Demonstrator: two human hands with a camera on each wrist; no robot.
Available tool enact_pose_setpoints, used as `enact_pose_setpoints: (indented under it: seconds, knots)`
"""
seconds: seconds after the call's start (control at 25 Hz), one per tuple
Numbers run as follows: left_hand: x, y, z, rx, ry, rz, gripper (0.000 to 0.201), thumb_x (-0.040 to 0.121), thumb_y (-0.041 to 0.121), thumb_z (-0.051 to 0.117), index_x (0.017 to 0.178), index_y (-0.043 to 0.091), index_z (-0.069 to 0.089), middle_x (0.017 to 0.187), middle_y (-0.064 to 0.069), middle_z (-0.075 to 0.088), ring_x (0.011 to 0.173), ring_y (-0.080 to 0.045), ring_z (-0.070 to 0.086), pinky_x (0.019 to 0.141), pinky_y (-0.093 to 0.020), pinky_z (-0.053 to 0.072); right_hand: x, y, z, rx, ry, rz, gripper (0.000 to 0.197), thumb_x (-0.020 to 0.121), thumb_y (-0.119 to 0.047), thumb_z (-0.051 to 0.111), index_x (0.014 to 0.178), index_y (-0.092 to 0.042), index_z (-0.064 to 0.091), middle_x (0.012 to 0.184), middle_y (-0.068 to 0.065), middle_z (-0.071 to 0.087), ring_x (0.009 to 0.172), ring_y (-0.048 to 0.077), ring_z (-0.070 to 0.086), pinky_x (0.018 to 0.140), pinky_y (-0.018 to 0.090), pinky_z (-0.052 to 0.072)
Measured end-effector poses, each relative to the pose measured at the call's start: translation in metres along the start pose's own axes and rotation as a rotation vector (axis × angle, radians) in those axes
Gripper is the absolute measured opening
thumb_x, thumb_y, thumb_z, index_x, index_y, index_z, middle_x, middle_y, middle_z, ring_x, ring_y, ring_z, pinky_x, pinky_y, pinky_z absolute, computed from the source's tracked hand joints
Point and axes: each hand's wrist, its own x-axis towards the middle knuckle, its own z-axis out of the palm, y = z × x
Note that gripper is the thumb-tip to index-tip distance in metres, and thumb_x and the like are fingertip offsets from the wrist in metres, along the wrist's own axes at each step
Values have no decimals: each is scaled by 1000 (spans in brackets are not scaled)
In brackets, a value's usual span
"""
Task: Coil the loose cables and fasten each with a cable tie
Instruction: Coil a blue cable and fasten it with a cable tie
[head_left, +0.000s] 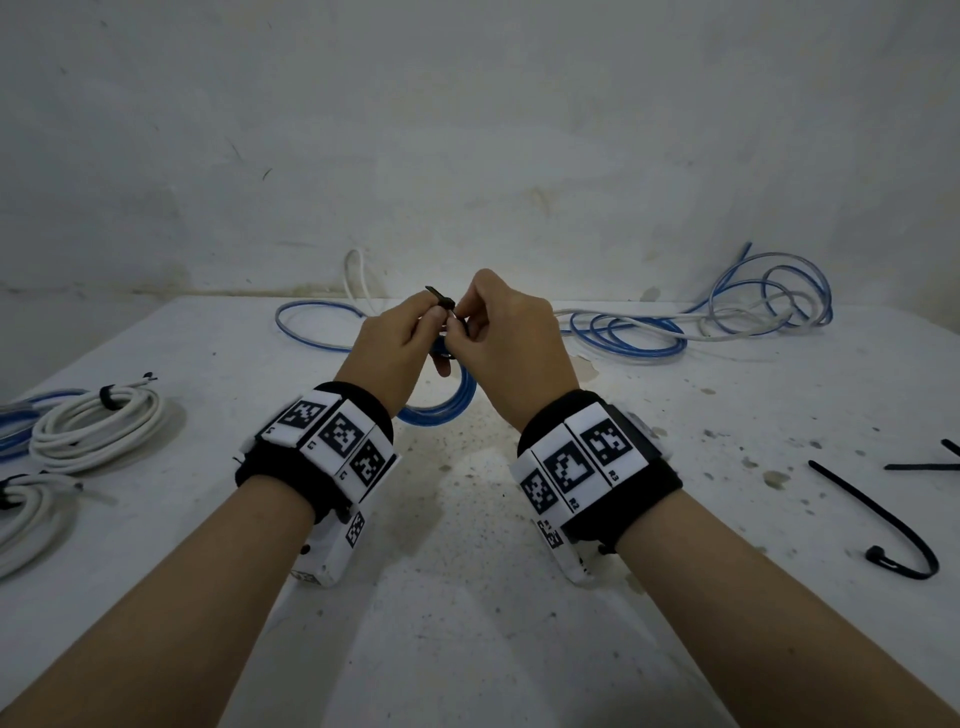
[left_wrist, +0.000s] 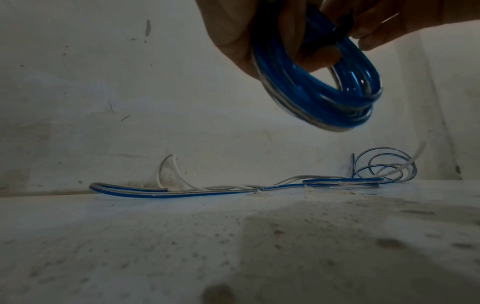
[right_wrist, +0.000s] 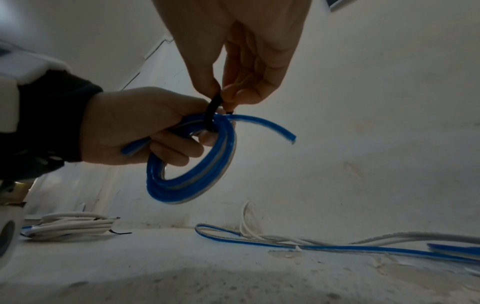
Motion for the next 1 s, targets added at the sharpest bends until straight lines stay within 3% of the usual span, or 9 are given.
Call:
enact_pose_setpoints:
  seconds: [0.16,0.28,0.36,0.48,0.56,0.64,0.76,0.88,1.0]
  knots:
    - [-2,-3,4,102,-81,84,30,96,18,33,69,27,44,55,6,55,55,-3,50,57,-14,37,2,2,0,-27,12,56,8,90,-8,52,85,-3,54,72,3,51,68,20,50,68,34,46]
    - [1,-6,5,99,-94,74,29,95,20,32,72,17,49,54,6,53,55,0,49,56,-12,36,4,4,-2,-20,-1,85,9,90,-12,53,83,-7,52,74,2,54,71,19,54,69,33,49]
    - [2,-5,4,61,-97,56,30,98,14,34,74,17,52,54,2,53,51,0,48,54,-11,36,4,4,-3,-36,-24,82,14,92,-21,52,82,-12,47,75,1,55,72,20,55,67,33,48]
    - [0,-1,3,32,-61,81,37,98,12,34,72,34,48,51,5,48,48,1,47,51,-9,35,8,9,-3,-118,-99,172,29,95,-42,42,84,-16,49,77,-3,54,73,15,52,64,29,41]
    - [1,-2,3,17,-72,83,33,99,12,35,77,27,54,50,6,47,47,2,46,50,-9,34,10,15,-4,-31,-167,241,37,94,-46,41,70,-20,51,66,-7,51,63,9,48,61,26,36]
    - [1,-3,5,4,-106,67,28,99,12,35,86,12,60,50,5,48,48,2,47,52,-9,35,11,18,-6,117,-151,259,32,92,-39,51,71,-18,60,65,-8,55,63,7,52,62,25,39]
    - [2,-8,8,31,-156,73,24,99,15,34,94,15,58,53,5,51,51,4,50,56,-8,36,9,20,-8,339,-45,327,17,86,-25,64,81,-9,69,77,2,66,77,14,63,74,24,50]
    - [2,-7,10,116,-226,110,25,97,26,32,94,20,56,56,10,54,56,1,51,57,-11,36,11,19,-17,624,-139,551,22,84,-13,64,65,-14,54,71,0,59,71,11,55,64,17,45]
    - [2,2,13,96,-215,179,24,92,31,27,76,30,46,58,10,55,59,-6,51,57,-16,35,28,19,-36,569,-186,585,33,84,-10,64,60,-16,43,66,-1,54,65,12,49,53,16,39]
